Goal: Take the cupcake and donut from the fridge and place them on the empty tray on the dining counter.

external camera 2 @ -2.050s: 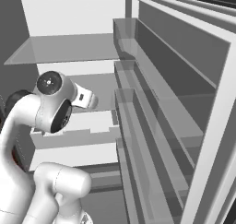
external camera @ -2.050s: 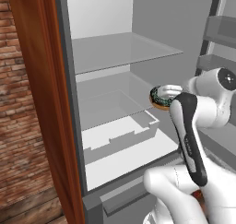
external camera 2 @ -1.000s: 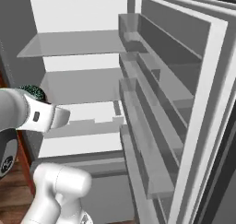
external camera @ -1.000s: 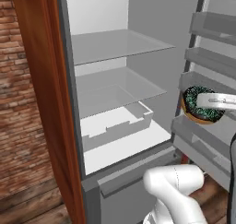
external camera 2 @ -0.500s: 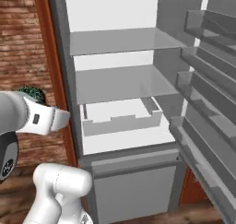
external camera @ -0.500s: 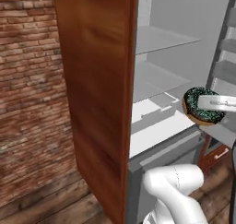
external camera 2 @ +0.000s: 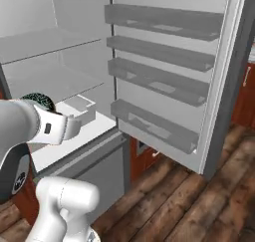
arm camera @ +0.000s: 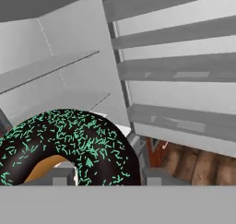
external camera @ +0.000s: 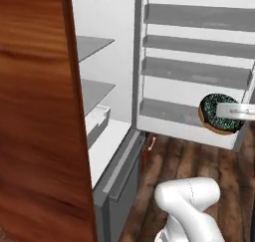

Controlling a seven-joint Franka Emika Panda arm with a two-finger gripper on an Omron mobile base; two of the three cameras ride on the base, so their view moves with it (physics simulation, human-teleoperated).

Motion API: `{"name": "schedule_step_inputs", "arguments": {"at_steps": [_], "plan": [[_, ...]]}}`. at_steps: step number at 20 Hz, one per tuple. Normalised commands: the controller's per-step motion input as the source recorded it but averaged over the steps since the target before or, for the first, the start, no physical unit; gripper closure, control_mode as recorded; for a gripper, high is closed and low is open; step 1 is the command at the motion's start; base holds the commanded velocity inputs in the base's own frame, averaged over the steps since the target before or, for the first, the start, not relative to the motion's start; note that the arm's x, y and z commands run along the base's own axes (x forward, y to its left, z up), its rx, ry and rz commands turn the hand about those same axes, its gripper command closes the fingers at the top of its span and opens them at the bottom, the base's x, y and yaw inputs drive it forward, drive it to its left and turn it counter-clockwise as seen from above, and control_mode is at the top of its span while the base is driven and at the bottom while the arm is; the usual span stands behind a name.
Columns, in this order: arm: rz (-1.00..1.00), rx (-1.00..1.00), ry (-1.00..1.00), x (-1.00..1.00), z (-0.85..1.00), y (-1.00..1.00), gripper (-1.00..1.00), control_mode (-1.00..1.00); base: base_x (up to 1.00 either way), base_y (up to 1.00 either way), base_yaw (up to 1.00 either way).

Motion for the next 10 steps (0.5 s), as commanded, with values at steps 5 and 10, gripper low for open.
{"name": "schedule_step_inputs", "arguments": {"at_steps": [5,10], "plan": [[0.00,0.00,0.00,0.00,0.00,0.00,1.00,1.00,-0.88,0.23,-0.63],[0.00,0.00,0.00,0.00,0.00,0.00,1.00,1.00,-1.00,0.18,-0.20]]}}
